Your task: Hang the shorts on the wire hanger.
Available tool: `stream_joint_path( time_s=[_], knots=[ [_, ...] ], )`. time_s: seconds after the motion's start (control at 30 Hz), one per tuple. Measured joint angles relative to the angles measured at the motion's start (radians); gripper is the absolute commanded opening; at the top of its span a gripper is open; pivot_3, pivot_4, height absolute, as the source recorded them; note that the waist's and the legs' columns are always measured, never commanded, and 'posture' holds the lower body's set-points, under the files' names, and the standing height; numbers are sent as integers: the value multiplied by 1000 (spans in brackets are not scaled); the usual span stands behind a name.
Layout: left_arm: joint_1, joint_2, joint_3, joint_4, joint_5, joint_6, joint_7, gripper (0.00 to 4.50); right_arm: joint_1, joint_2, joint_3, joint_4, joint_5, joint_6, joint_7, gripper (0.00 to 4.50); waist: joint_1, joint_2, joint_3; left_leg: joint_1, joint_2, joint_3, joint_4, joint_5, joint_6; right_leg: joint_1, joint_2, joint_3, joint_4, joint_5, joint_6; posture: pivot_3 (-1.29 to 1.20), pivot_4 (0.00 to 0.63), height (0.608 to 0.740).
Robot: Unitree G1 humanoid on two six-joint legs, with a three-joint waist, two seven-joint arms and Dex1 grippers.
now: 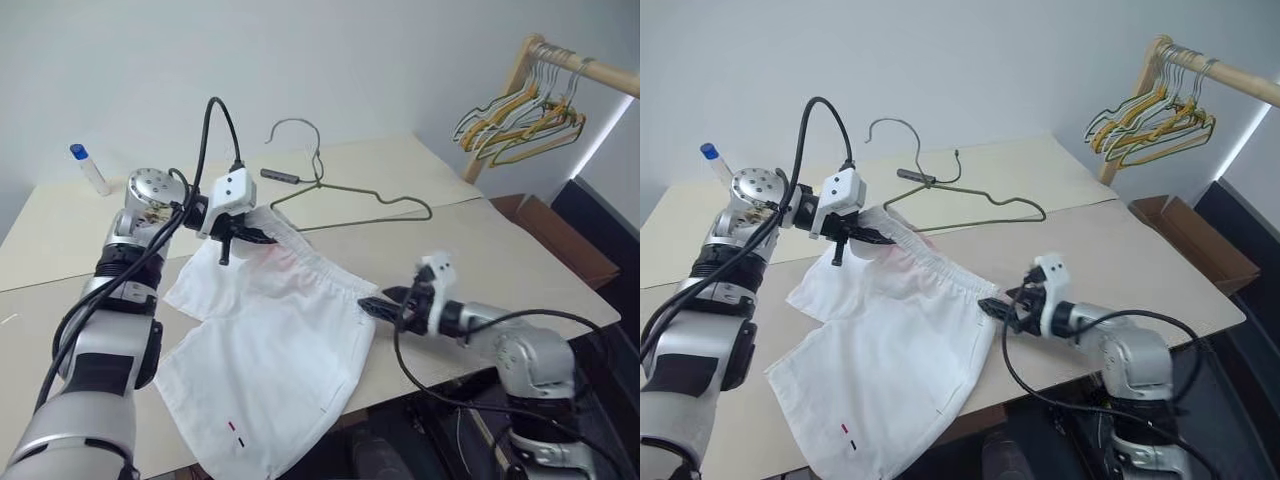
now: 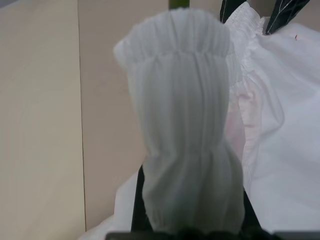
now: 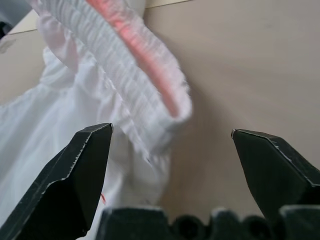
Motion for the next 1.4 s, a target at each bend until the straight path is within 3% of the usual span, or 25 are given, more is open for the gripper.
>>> stream_joint_path(
  time_s=[0.33, 0.37, 0.53, 0.67, 1.0, 1.4],
  knots=[
    [2, 9, 0, -2, 0, 12, 12, 12, 13, -65, 17, -22, 96, 38, 17, 141, 1, 0, 0, 0, -1, -1, 0, 0, 0, 0, 0, 0, -2, 0, 1, -196, 0, 740],
    [5, 11, 0, -6, 0, 15, 12, 12, 15, -70, 17, -24, 105, 38, 17, 22, -1, 0, 0, 0, -1, -1, 0, 0, 0, 0, 0, 0, -2, 0, 0, -196, 0, 740],
    [55, 54, -3, -50, -28, 38, -37, 12, -22, -125, 4, 11, 116, 33, 13, 22, -7, 0, 0, 1, 0, 0, 0, 0, 0, 0, 0, 1, -2, 0, 0, -210, 0, 740],
    [132, 160, -81, -102, -76, -47, -89, 12, -104, -241, -20, 118, 105, -28, 45, 22, -9, 0, 0, 1, 0, 0, 0, 0, 0, 0, 0, 1, -2, 0, 0, -210, 0, 740],
    [115, 125, -98, -56, -69, -81, -26, 12, -142, -396, 22, 177, 105, -115, 175, 22, 3, 0, 0, -1, 0, 0, 0, 0, 0, 1, 0, 0, -3, 0, 1, -210, 0, 740],
    [127, 114, -69, -60, -99, -39, -61, 12, -130, -418, 22, 167, 107, -138, 183, 22, -1, 0, 0, 0, 0, 0, 0, 0, 0, 1, 0, 1, -3, 0, 1, -219, 0, 740]
  ],
)
